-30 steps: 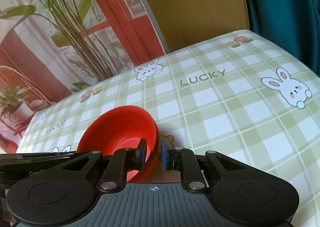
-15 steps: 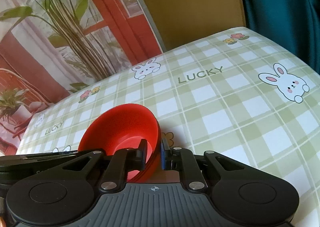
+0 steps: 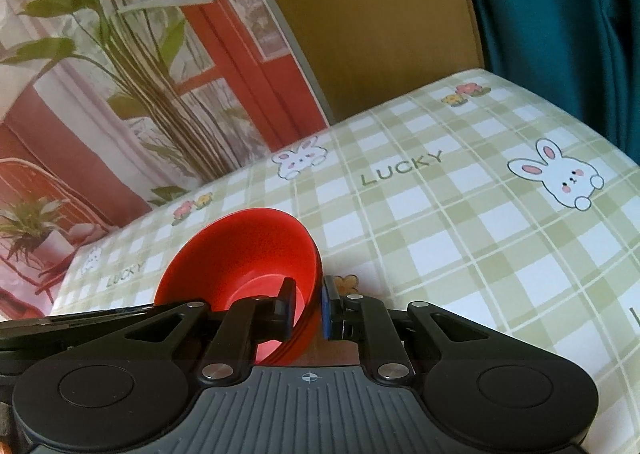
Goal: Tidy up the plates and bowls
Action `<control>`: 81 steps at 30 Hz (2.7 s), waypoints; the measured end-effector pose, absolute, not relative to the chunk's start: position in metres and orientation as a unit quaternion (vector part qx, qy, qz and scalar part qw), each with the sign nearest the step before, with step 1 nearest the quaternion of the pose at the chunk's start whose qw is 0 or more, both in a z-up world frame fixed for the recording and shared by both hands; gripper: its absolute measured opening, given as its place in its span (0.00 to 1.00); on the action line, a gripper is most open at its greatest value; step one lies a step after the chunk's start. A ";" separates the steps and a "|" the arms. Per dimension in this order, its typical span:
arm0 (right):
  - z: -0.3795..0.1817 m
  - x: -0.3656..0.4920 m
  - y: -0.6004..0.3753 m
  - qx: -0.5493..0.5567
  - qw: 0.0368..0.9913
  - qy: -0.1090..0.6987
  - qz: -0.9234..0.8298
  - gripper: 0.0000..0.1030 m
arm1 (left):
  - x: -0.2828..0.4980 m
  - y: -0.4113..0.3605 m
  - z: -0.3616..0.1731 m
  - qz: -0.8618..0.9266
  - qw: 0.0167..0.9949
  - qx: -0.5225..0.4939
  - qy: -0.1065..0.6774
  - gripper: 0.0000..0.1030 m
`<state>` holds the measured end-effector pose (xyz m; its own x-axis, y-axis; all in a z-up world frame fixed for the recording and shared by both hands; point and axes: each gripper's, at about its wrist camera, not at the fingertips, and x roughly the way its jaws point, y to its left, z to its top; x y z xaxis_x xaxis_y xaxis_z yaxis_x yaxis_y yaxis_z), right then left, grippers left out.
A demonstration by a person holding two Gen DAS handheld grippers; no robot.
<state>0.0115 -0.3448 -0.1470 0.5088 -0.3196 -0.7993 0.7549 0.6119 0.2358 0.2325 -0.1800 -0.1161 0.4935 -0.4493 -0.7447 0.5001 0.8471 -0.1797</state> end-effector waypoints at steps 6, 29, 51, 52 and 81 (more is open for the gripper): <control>-0.129 0.035 -0.329 0.287 0.830 0.365 -0.310 0.13 | 0.233 -0.150 -0.087 -0.261 0.879 0.022 0.398 0.16; -0.120 0.120 -0.219 0.240 0.853 0.401 -0.233 0.12 | 0.212 -0.015 -0.099 -0.212 0.887 -0.050 0.407 0.17; -0.145 0.074 -0.207 0.228 0.836 0.439 -0.239 0.12 | 0.168 -0.017 -0.130 -0.210 0.872 -0.064 0.437 0.17; -0.146 0.072 -0.207 0.229 0.835 0.440 -0.239 0.12 | 0.167 -0.015 -0.132 -0.208 0.871 -0.069 0.439 0.17; -0.158 0.063 -0.200 0.218 0.835 0.451 -0.227 0.10 | 0.150 -0.007 -0.141 -0.190 0.882 -0.092 0.422 0.17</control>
